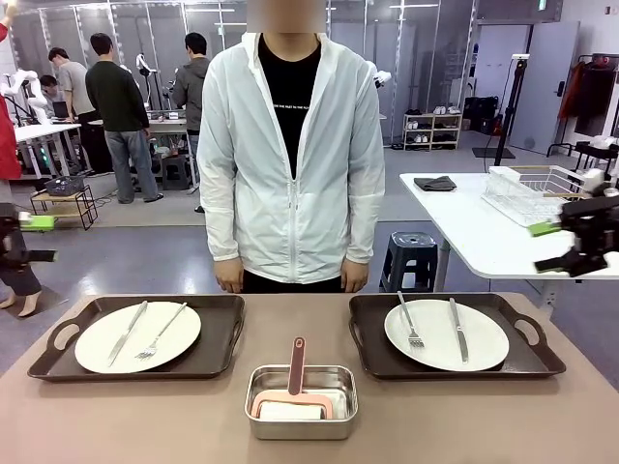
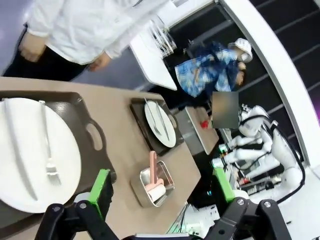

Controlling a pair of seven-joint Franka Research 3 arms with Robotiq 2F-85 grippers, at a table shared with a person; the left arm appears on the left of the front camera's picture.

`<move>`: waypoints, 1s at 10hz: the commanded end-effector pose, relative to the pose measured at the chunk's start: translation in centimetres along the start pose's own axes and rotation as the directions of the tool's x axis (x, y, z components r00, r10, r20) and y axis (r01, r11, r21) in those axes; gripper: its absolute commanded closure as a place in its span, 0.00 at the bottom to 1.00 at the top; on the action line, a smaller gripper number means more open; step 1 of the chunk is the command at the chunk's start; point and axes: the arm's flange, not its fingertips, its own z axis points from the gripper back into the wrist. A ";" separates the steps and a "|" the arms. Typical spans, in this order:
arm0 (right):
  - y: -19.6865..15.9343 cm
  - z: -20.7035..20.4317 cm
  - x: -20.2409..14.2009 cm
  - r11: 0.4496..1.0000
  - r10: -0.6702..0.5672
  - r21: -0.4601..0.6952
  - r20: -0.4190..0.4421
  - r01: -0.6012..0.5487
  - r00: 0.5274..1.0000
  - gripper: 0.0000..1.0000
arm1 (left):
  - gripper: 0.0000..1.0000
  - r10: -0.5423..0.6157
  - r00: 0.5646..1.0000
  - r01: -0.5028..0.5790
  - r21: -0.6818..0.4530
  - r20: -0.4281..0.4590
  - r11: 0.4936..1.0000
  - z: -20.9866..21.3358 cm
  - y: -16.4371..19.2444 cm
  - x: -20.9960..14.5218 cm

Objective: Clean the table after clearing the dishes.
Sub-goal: When the left (or right) Handle tray is removed, use the left hand (or right hand) to clean the left (or right) side of the table with the Lint Roller.

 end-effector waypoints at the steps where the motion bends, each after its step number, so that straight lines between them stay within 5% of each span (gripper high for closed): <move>1: -1.5 3.7 -1.7 1.000 -0.003 0.012 0.116 0.001 0.993 0.00 | 0.00 0.056 0.997 -0.058 0.040 0.051 0.998 3.1 -0.2 -1.0; 5: -5.3 11.5 -4.8 0.998 -0.059 -0.006 0.271 0.063 0.961 0.00 | 0.00 0.104 0.983 -0.131 0.176 0.152 0.976 11.8 -0.4 -3.9; 10: -6.7 12.8 -5.5 0.991 -0.123 -0.016 0.282 0.132 0.952 0.00 | 0.00 0.102 0.979 -0.135 0.186 0.177 0.973 13.3 0.2 -4.3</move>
